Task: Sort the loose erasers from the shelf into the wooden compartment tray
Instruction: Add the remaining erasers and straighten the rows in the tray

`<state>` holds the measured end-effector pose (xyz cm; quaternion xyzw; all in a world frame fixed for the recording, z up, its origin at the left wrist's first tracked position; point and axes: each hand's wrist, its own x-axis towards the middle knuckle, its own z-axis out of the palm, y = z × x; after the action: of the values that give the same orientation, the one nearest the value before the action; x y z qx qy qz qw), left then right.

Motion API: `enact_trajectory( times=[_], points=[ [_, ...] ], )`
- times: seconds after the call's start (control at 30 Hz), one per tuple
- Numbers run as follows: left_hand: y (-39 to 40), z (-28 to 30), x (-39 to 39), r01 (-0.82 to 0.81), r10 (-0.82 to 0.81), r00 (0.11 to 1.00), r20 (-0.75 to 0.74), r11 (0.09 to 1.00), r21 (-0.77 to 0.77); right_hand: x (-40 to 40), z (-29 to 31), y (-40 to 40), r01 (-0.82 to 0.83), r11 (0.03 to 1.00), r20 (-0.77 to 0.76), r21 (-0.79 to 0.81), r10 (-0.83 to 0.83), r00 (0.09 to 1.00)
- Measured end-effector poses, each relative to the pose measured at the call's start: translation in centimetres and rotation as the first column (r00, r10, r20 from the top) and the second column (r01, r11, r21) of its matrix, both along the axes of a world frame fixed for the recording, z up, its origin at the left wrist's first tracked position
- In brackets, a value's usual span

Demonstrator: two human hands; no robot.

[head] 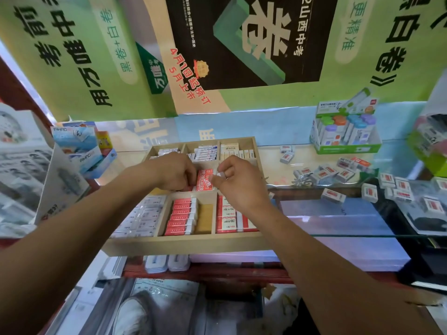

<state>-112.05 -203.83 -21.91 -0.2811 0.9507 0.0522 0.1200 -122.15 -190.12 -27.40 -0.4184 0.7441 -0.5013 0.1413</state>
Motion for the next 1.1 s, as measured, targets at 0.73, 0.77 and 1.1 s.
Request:
enact_trajectory(
  times=[0.73,0.77,1.1],
  points=[
    [-1.7,-1.5,2.3,-0.063,0.037,0.915,-0.403,0.997,-0.049,-0.3,1.4,-0.4,0.061,0.997,0.371,-0.054,-0.036,0.928],
    [-1.9,-1.6,2.4,-0.080,0.058,0.915,-0.399,0.996,-0.038,-0.4,1.4,-0.3,0.063,0.997,0.368,-0.048,-0.041,0.929],
    [-1.0,-1.0,0.6,-0.014,-0.011,0.982,-0.188,0.991,-0.134,-0.6,1.3,0.0,0.022,1.000,0.294,-0.010,-0.018,0.956]
  ],
)
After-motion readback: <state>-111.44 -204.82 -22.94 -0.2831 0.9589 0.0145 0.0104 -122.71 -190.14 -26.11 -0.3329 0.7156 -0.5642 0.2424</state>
